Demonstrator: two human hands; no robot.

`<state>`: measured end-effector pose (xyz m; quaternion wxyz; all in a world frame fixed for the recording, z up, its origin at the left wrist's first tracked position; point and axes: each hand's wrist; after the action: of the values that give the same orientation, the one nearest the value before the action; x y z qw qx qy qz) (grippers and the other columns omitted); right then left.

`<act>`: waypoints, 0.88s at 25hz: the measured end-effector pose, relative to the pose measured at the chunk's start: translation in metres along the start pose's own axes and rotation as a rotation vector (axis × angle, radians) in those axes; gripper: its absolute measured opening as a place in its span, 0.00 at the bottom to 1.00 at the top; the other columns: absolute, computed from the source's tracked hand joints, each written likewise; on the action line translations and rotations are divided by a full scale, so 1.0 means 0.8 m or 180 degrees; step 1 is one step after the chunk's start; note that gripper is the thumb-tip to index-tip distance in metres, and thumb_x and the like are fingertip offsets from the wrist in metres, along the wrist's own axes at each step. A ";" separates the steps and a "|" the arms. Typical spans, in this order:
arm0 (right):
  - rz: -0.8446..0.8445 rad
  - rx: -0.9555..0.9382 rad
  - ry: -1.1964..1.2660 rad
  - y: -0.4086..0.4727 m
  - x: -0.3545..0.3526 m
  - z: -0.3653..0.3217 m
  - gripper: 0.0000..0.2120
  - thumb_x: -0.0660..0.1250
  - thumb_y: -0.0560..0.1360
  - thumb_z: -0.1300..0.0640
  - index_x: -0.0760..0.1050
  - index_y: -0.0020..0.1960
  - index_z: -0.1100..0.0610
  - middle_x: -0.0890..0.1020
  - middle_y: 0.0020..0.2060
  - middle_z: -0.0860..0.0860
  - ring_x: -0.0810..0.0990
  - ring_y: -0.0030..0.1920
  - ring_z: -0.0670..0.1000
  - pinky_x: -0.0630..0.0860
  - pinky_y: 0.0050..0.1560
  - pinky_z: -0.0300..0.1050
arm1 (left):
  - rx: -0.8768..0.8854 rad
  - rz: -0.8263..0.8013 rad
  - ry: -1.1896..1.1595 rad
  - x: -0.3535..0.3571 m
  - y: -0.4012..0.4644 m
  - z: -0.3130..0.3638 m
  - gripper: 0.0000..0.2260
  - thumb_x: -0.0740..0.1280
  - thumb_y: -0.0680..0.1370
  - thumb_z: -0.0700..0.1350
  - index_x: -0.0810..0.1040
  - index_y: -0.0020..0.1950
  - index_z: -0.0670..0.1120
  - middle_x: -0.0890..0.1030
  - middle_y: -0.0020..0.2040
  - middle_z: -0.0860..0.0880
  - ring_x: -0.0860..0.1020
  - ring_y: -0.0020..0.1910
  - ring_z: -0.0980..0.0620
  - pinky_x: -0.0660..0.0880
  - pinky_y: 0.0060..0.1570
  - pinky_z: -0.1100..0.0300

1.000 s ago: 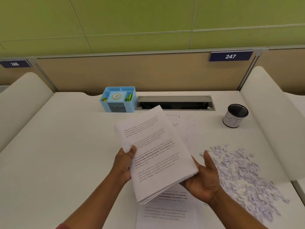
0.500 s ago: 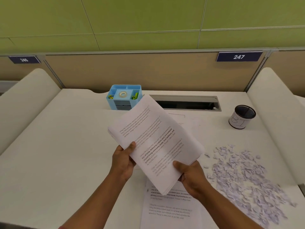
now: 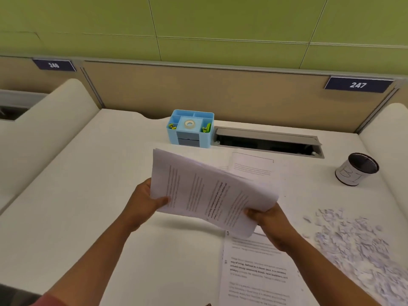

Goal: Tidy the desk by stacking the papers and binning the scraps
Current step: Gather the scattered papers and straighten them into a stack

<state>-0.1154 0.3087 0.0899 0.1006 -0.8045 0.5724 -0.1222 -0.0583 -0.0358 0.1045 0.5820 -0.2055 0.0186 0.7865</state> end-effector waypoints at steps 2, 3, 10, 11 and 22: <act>0.0046 0.0023 -0.0314 0.013 0.032 0.004 0.18 0.69 0.76 0.70 0.81 0.57 0.48 0.86 0.52 0.53 0.84 0.56 0.55 0.81 0.58 0.62 | 0.0061 0.0180 -0.0191 -0.018 0.008 -0.017 0.18 0.74 0.76 0.37 0.78 0.60 0.54 0.85 0.53 0.54 0.83 0.52 0.53 0.80 0.46 0.62; 0.0074 0.0018 -0.0450 0.020 0.048 0.006 0.18 0.69 0.77 0.68 0.81 0.56 0.46 0.86 0.51 0.51 0.84 0.56 0.53 0.81 0.58 0.61 | 0.0034 0.0280 -0.0338 -0.026 0.013 -0.026 0.17 0.73 0.77 0.37 0.77 0.59 0.55 0.85 0.53 0.54 0.83 0.52 0.54 0.79 0.46 0.61; 0.0267 -0.0066 -0.0730 0.059 0.134 0.019 0.18 0.68 0.78 0.66 0.78 0.55 0.42 0.85 0.51 0.50 0.83 0.54 0.50 0.83 0.54 0.50 | 0.0055 0.0831 -0.0942 -0.058 0.031 -0.082 0.19 0.70 0.76 0.29 0.79 0.63 0.45 0.85 0.54 0.50 0.83 0.53 0.53 0.79 0.43 0.66; 0.0273 -0.0044 -0.0726 0.062 0.139 0.022 0.18 0.68 0.78 0.67 0.78 0.55 0.42 0.85 0.51 0.50 0.83 0.55 0.52 0.83 0.52 0.48 | 0.0047 0.0844 -0.1077 -0.059 0.031 -0.086 0.19 0.69 0.75 0.29 0.77 0.64 0.43 0.84 0.54 0.48 0.82 0.53 0.52 0.78 0.42 0.66; 0.0325 0.0108 -0.0647 0.063 0.147 0.036 0.24 0.65 0.75 0.73 0.78 0.54 0.43 0.84 0.50 0.57 0.81 0.57 0.59 0.82 0.55 0.63 | 0.0061 0.0657 -0.1514 -0.051 0.038 -0.102 0.16 0.60 0.75 0.29 0.76 0.55 0.46 0.81 0.46 0.53 0.80 0.45 0.60 0.76 0.41 0.69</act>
<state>-0.1148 0.1817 0.0566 0.1778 -0.7807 0.5974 -0.0443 -0.0517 -0.1047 0.0373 0.4886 -0.0063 -0.0905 0.8678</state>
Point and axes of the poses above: each hand's wrist, its own y-axis towards the middle knuckle, its own x-axis out of the palm, z = x × y
